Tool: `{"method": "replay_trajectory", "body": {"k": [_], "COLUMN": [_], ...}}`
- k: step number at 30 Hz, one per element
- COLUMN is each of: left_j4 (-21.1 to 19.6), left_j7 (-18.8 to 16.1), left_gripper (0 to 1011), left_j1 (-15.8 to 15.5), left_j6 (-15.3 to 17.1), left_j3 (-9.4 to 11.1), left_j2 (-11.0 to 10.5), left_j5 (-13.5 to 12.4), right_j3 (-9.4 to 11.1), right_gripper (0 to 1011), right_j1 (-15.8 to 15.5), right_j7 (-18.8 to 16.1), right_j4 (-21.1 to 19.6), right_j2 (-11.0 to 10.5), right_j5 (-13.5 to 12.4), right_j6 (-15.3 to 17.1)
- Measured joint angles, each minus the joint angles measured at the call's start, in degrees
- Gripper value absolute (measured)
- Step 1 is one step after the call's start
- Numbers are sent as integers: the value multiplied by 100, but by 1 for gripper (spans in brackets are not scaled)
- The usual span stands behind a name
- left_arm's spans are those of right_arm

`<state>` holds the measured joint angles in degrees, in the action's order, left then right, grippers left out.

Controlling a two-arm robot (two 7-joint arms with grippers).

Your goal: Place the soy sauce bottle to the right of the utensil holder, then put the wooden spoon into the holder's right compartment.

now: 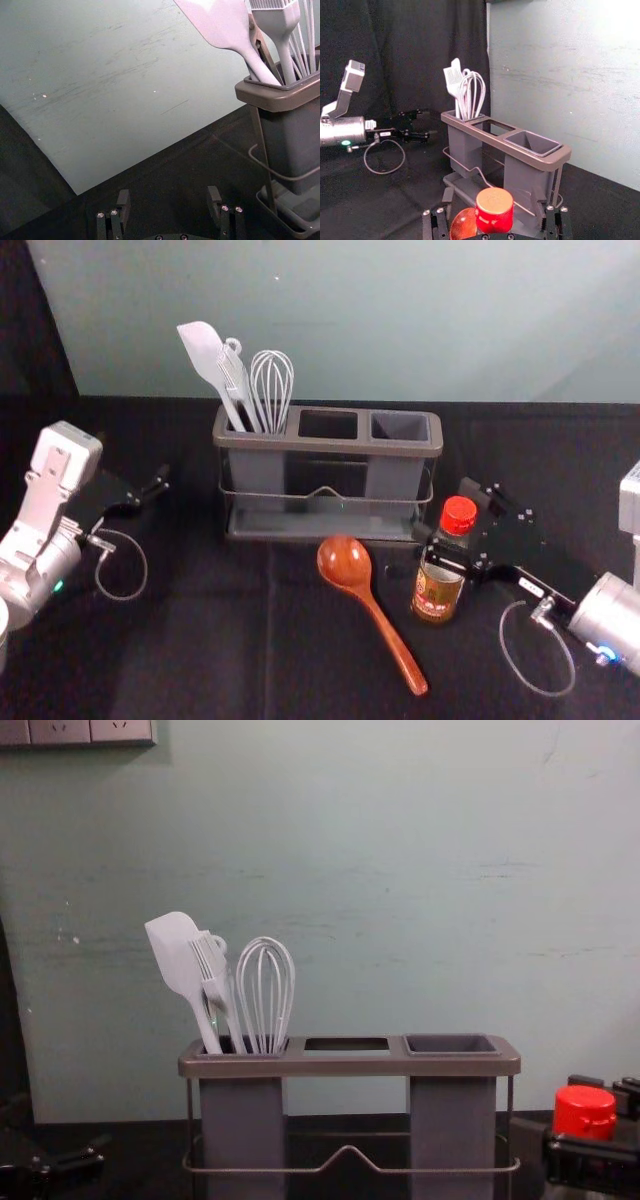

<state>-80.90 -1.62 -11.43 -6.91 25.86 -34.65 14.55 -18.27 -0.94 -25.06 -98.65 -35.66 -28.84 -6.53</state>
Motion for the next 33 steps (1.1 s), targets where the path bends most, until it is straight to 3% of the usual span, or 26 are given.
{"method": "replay_trajectory", "body": {"k": [8,20,27,33], "left_j4": [0,0,0,0], "left_j7": [0,0,0,0], "left_gripper": [1005,1005,1005,1005], "left_j1": [0,0,0,0], "left_j6": [0,0,0,0], "left_j3": [0,0,0,0], "left_j2": [0,0,0,0], "left_j5": [0,0,0,0], "right_j3": [74,253,467,767], "right_gripper": [812,396,381,381], "right_j1": [-3,-131,-336,-477], "right_j7": [-9,-110,-106,-28], "right_j4": [45,-34,-330,-565], "right_j2": [142,253,187,95], "right_j5": [89,184,155,102], "right_j6": [14,88,133,168]}}
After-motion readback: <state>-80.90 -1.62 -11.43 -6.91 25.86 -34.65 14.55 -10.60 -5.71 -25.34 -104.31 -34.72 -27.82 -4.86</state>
